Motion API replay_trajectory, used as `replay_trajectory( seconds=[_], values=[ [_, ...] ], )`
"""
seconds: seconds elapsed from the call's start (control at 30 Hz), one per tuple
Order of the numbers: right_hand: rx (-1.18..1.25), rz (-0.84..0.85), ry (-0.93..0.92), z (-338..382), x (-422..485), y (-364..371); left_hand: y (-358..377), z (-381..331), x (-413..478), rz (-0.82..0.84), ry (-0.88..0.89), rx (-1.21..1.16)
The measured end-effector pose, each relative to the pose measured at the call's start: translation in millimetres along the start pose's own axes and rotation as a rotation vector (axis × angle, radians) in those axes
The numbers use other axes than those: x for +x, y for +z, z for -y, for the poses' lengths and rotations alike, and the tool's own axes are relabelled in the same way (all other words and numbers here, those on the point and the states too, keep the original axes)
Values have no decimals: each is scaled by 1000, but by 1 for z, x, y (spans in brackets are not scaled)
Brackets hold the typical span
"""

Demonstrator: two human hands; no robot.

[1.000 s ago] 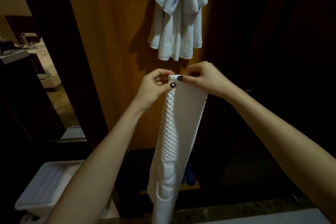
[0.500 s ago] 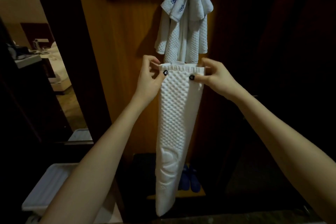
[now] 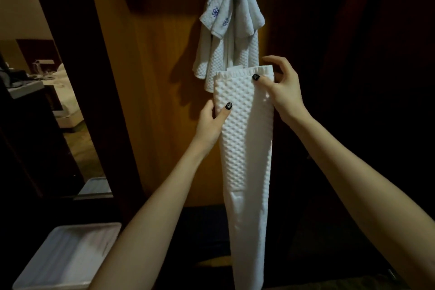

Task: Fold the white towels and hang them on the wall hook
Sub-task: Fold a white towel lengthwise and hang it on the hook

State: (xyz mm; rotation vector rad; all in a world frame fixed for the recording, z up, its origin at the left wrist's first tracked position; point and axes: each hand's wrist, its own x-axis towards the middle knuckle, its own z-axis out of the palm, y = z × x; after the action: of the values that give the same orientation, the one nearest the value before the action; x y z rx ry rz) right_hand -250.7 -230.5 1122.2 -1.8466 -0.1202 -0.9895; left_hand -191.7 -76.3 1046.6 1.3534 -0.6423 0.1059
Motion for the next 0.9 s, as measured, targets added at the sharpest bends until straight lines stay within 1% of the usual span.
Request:
replay_trajectory(
  seconds=[0.1,0.2,0.33,0.4,0.63,0.8,0.9],
  values=[
    [-19,-54,15,0,-1,-6,16,-2,1,-101,104,76],
    [6,-92,-4,2,-3,-10,27,-9,2,-157,169,23],
    [35,-46,-20,-3,-7,-20,29,-16,5,-212,209,-37],
    [53,-15,-32,-6,-9,-24,28,-18,7,-210,211,-60],
    [159,111,25,-12,-13,-34,13,-26,10,-28,-2,-268],
    [-14,293,2,-11,-7,-49,7,-26,6,-5,-103,-276],
    [-48,367,1,-9,-3,-60,7,-28,7,-6,-101,-222]
  ],
)
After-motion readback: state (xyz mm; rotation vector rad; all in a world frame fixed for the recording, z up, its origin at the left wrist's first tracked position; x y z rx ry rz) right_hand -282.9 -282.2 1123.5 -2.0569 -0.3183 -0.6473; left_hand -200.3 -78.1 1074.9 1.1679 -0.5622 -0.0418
